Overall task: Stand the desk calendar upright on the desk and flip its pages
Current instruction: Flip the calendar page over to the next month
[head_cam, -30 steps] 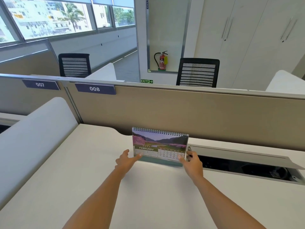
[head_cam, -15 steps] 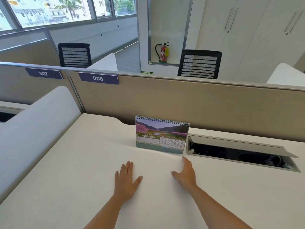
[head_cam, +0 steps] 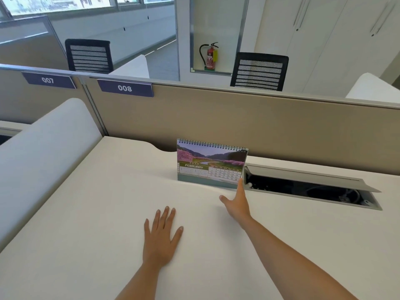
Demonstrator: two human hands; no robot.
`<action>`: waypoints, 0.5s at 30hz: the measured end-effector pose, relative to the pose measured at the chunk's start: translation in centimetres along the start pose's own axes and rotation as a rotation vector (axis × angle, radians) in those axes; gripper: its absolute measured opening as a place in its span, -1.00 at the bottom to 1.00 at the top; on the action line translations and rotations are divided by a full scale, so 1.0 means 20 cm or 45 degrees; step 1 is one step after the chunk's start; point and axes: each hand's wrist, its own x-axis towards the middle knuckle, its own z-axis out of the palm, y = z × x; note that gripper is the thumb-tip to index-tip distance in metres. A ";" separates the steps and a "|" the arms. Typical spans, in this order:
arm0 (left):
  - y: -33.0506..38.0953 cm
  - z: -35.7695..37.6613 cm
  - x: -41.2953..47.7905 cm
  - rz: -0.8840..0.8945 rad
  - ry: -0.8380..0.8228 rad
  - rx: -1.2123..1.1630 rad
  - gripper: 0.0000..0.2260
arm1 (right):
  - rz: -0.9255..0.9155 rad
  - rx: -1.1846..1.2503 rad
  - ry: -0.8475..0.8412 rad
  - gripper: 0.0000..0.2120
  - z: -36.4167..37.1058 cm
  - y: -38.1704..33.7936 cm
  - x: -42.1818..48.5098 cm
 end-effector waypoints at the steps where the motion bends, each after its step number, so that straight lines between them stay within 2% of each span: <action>1: 0.00 0.00 0.00 0.002 0.005 -0.009 -0.38 | -0.002 0.008 0.003 -0.08 0.01 0.00 0.00; 15: -0.02 0.01 0.01 -0.004 -0.028 -0.026 -0.42 | 0.067 0.133 0.088 -0.15 0.05 -0.01 0.02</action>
